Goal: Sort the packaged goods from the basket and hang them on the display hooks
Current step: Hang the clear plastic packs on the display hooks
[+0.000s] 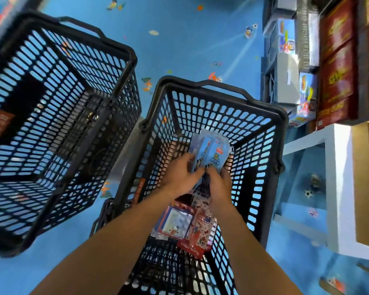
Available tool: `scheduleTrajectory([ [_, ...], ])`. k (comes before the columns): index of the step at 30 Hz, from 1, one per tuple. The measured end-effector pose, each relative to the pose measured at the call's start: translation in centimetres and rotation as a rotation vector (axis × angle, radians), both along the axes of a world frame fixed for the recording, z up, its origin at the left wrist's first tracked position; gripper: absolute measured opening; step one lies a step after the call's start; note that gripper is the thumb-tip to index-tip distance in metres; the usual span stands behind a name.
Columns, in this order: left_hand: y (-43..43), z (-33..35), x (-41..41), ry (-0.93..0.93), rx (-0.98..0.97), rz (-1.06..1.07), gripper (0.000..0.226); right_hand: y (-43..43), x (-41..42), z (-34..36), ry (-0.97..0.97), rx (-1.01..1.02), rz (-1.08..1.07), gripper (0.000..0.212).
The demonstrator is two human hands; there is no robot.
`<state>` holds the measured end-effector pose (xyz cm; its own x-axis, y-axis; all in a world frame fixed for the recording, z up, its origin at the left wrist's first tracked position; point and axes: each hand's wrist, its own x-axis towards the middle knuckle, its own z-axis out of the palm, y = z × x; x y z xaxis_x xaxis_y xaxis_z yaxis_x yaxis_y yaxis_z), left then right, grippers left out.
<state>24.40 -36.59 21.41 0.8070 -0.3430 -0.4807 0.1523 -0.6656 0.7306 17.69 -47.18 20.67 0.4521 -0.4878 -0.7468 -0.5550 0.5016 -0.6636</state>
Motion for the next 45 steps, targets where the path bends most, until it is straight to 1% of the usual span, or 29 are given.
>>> scheduleTrajectory([
  [3, -0.1, -0.1, -1.1, -0.160, 0.012, -0.066, 0.037, -0.1, 0.1, -0.2, 0.005, 0.073, -0.101, 0.037],
  [5, 0.0, -0.1, -1.4, -0.246, 0.009, -0.104, 0.040, 0.0, -0.1, -0.4, -0.006, 0.078, -0.147, 0.045],
  [7, 0.0, -0.1, -1.5, -0.271, 0.002, -0.136, 0.046, 0.0, -0.5, -0.7, -0.018, 0.086, -0.183, 0.052],
  [10, -0.1, -0.1, -1.6, -0.253, -0.016, -0.186, 0.050, -0.1, -1.0, -0.7, -0.011, 0.073, -0.222, 0.050],
  [14, -0.4, -0.3, -2.0, -0.152, -0.046, -0.163, 0.054, -0.2, -1.4, -0.5, -0.025, 0.053, -0.234, 0.050],
  [18, -0.6, 0.0, -2.1, 0.014, -0.081, -0.098, 0.052, -0.5, -1.3, 0.1, -0.023, 0.019, -0.259, 0.037],
  [23, -0.6, 0.9, -2.3, 0.157, -0.076, -0.102, 0.052, -0.6, -1.6, 0.7, -0.063, -0.023, -0.197, 0.035],
  [24, -0.6, 1.3, -2.3, 0.180, -0.095, -0.098, 0.055, -0.6, -1.7, 0.8, -0.071, -0.036, -0.169, 0.034],
  [27, -0.6, 2.1, -2.5, 0.233, -0.141, -0.092, 0.072, -0.3, -1.7, 1.5, -0.086, -0.074, -0.108, 0.034],
  [28, -0.5, 2.4, -2.5, 0.253, -0.154, -0.088, 0.073, -0.1, -1.6, 1.8, -0.094, -0.074, -0.091, 0.034],
  [31, -0.1, 3.5, -2.6, 0.337, -0.224, -0.032, 0.069, 0.6, -1.3, 2.8, -0.115, -0.039, -0.053, 0.035],
  [33, 0.5, 4.5, -2.4, 0.402, -0.291, 0.043, 0.065, 1.2, -1.1, 3.8, -0.118, -0.022, -0.010, 0.035],
  [37, 3.0, 7.4, -1.5, 0.503, -0.389, 0.186, 0.060, 2.7, -1.0, 6.1, -0.159, -0.004, 0.080, 0.049],
  [39, 4.9, 8.5, -1.2, 0.529, -0.421, 0.224, 0.060, 3.8, -1.2, 7.7, -0.179, 0.020, 0.112, 0.047],
  [42, 7.6, 10.6, -1.0, 0.577, -0.479, 0.221, 0.056, 5.9, -2.0, 10.3, -0.226, 0.072, 0.124, 0.037],
  [44, 8.9, 12.6, -1.2, 0.600, -0.498, 0.142, 0.051, 7.8, -2.5, 12.3, -0.262, 0.112, 0.120, 0.031],
  [45, 9.5, 13.8, -1.4, 0.604, -0.503, 0.098, 0.045, 8.7, -2.7, 13.2, -0.292, 0.120, 0.121, 0.027],
])
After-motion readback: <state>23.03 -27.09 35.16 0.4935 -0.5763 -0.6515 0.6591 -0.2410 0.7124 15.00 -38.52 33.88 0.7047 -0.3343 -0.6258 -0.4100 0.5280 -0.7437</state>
